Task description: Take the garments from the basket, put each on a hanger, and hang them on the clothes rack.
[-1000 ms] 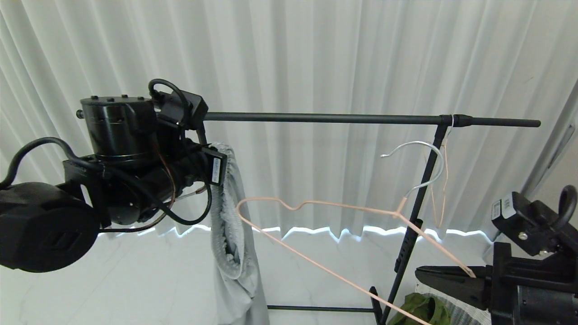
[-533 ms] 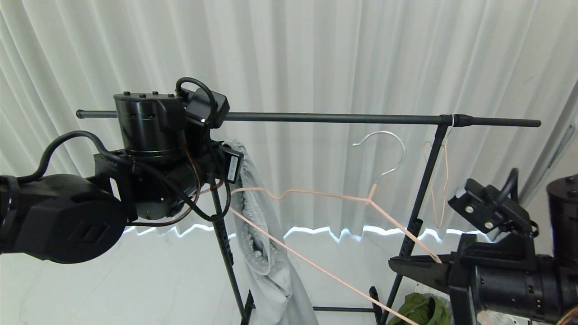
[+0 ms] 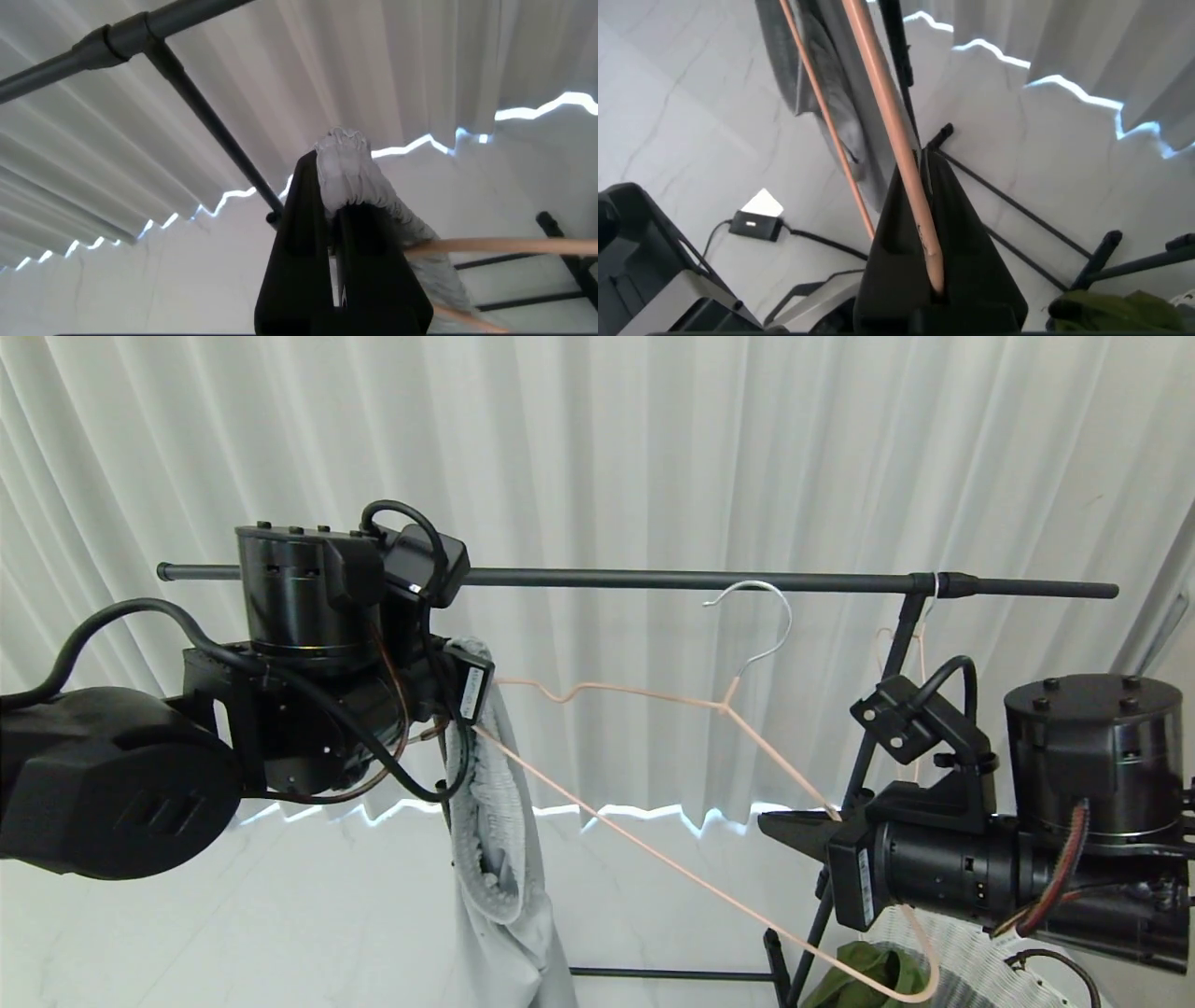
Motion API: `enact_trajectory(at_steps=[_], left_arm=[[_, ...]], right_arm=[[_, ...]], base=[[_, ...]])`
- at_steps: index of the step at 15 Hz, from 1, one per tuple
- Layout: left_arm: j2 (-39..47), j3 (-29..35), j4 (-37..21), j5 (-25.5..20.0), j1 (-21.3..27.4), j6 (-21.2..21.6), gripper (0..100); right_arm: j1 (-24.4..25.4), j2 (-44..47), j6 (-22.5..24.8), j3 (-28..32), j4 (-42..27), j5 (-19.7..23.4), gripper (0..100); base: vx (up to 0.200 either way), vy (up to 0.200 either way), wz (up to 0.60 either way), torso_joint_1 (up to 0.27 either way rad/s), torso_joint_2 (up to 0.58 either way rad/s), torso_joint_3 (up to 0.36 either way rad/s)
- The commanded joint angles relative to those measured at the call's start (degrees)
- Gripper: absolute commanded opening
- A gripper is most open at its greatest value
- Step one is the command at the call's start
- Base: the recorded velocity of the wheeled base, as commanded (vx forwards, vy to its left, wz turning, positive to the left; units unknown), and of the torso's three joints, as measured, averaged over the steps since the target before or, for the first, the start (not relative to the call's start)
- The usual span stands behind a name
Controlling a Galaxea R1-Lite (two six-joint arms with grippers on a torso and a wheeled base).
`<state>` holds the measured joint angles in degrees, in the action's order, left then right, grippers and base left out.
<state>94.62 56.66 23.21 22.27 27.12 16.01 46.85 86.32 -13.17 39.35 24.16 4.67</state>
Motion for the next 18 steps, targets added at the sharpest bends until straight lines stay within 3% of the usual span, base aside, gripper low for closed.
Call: enact_trajectory(at_steps=[1, 3, 8, 13, 18], left_arm=[[-0.3, 0.2, 0.0, 0.1, 0.0, 0.0, 0], [-0.2, 0.1, -0.4, 0.7, -0.1, -0.1, 0], [0.3, 1.2, -3.3, 6.9, -1.6, -0.2, 0], [0.1, 6.4, -9.8, 9.3, -2.1, -0.3, 0], [0.6, 10.5, -10.2, 11.2, -1.5, 0.0, 0]], right_arm=[[0.1, 1.5, -0.1, 0.4, 0.0, 0.0, 0], [0.3, 2.3, -1.6, 1.8, 0.0, -0.1, 0], [6.4, 2.1, -5.9, 2.7, -1.0, 0.1, 0], [5.8, 5.0, -9.5, 7.9, -4.4, -0.7, 0], [4.3, 6.1, -10.8, 12.5, -4.2, -0.9, 0]], base=[[0.000, 0.000, 0.00, 0.000, 0.00, 0.000], [0.000, 0.000, 0.00, 0.000, 0.00, 0.000], [0.000, 0.000, 0.00, 0.000, 0.00, 0.000], [0.000, 0.000, 0.00, 0.000, 0.00, 0.000], [0.000, 0.000, 0.00, 0.000, 0.00, 0.000]])
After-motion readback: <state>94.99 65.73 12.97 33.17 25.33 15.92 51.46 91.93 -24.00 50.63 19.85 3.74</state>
